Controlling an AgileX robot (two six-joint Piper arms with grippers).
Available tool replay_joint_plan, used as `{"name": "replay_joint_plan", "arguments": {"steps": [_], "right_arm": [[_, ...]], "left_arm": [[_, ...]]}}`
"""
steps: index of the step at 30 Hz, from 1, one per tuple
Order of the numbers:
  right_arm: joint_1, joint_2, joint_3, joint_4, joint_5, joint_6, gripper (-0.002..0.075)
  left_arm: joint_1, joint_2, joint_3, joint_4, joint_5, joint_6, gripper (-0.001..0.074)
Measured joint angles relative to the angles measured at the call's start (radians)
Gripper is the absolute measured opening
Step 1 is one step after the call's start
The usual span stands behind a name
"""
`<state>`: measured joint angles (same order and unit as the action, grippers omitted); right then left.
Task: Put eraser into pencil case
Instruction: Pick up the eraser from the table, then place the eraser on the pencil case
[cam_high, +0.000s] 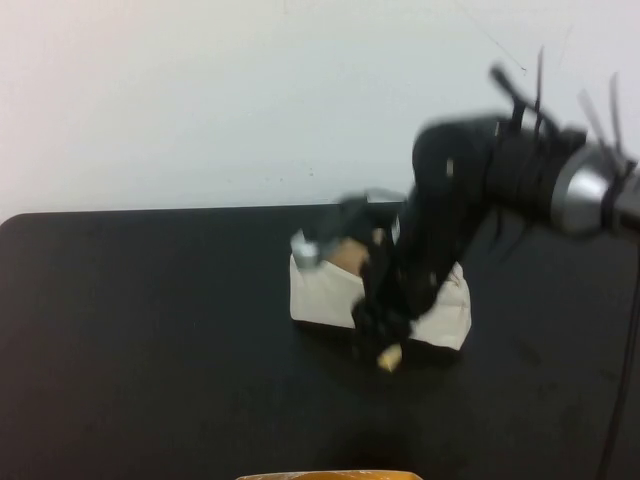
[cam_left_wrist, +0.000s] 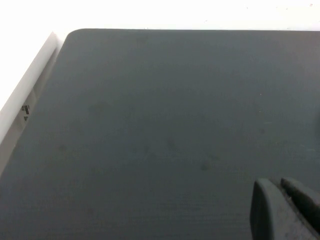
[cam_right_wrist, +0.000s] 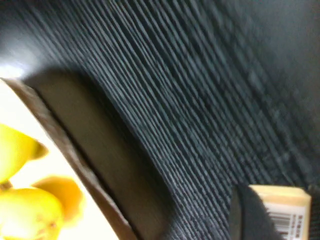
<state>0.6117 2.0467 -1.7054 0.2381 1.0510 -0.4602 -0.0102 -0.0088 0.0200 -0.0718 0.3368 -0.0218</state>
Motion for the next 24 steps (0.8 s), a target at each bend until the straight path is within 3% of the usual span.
{"name": "replay_joint_plan", "arguments": {"steps": [4,8,12,19,24], "right_arm": [[0.0,0.0,-0.179,-0.007,0.105,0.0,0.0207],[0.001,0.0,-0.311,-0.121,0.07,-0.02,0.0206],[0.001,0.004,-0.326,-0.263,0.006,-0.018,0.0207],[0.001,0.078,-0.328,-0.3,-0.011,0.037,0.021],[0.001,0.101,-0.328,-0.3,-0.022,0.099,0.0384]], "left_arm": [[0.0,0.0,0.0,0.0,0.0,0.0,-0.0001],[0.0,0.0,0.0,0.0,0.0,0.0,-0.0001],[0.0,0.0,0.0,0.0,0.0,0.0,-0.0001],[0.0,0.0,0.0,0.0,0.0,0.0,-0.0001],[0.0,0.0,0.0,0.0,0.0,0.0,-0.0001]]}}
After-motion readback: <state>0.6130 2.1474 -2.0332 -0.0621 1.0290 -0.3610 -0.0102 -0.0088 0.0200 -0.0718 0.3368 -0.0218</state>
